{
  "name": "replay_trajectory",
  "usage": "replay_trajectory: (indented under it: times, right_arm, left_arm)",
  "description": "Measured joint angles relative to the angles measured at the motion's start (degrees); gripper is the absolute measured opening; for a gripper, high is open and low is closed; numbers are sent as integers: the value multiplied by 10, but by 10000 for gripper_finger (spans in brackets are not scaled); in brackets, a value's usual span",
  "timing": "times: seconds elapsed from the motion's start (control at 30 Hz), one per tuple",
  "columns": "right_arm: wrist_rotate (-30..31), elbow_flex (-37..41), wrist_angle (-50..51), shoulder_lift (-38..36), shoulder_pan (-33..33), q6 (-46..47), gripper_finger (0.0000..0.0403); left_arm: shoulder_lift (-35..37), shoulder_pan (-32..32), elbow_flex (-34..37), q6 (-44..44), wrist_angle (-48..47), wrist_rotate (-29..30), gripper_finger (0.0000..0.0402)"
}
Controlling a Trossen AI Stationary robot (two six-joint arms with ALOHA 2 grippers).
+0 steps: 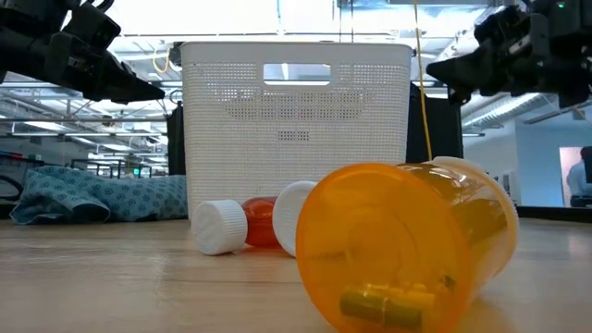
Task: Pick & place medical supplies in basket/bin
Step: Put the red pill bottle into the white container
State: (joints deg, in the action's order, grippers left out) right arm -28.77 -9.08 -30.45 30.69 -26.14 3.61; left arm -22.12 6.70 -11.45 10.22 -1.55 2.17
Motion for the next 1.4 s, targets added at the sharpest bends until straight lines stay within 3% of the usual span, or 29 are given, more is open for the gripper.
replay_trajectory:
  times: [0.2, 0.73, 1.4]
  right_arm:
    - [0, 34, -63, 0, 0, 4, 0]
    - [-1, 36, -62, 2, 0, 33, 0]
    - [3, 36, -62, 9, 0, 57, 0]
  left_arm:
    - [0, 0, 0, -38, 1, 10, 47]
    - [0, 0, 0, -132, 5, 53, 47]
    - [0, 0, 0, -137, 0, 53, 47]
